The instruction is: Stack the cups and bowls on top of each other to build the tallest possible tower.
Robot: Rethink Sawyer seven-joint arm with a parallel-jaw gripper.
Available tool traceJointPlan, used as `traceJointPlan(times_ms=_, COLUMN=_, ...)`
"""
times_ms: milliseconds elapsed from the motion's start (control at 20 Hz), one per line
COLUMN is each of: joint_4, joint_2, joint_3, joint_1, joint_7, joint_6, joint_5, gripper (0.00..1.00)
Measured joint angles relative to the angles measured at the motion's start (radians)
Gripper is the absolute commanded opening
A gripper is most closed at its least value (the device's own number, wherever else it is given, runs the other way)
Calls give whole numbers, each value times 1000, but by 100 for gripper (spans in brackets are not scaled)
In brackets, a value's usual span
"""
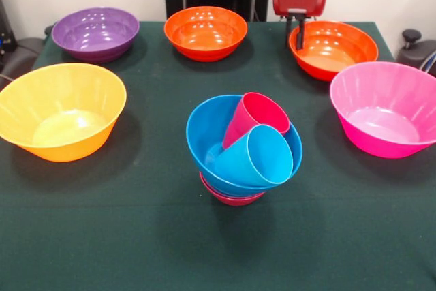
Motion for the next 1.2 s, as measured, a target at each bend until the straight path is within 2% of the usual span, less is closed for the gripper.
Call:
traceJointPlan(times_ms=200, joint_4=0, joint_2=-32, joint_3=1, joint_1=-14, joint_7=0, joint_6=7, joint_5=-1, gripper=0)
traceJointPlan(times_ms=400, joint_4=1, joint_2=-120, joint_3=18, joint_1=-62, joint_7=0, joint_6=80, joint_5=-17, gripper=0)
traceJointPlan(times_ms=650, joint_4=1, joint_2=-276, joint_3=67, joint_1=-154, joint_7=0, joint_6=311, joint_5=-30, gripper=0)
traceJointPlan(times_ms=1000, joint_4=-20, joint_2=-479, joint_3=156, joint_1=-252, joint_7=0, joint_6=694, joint_5=-32, gripper=0)
traceJointPlan(times_ms=1200, joint_4=-52, joint_2=-545, joint_3=193, joint_1=-268, joint_7=0, joint_6=801, joint_5=-33, gripper=0)
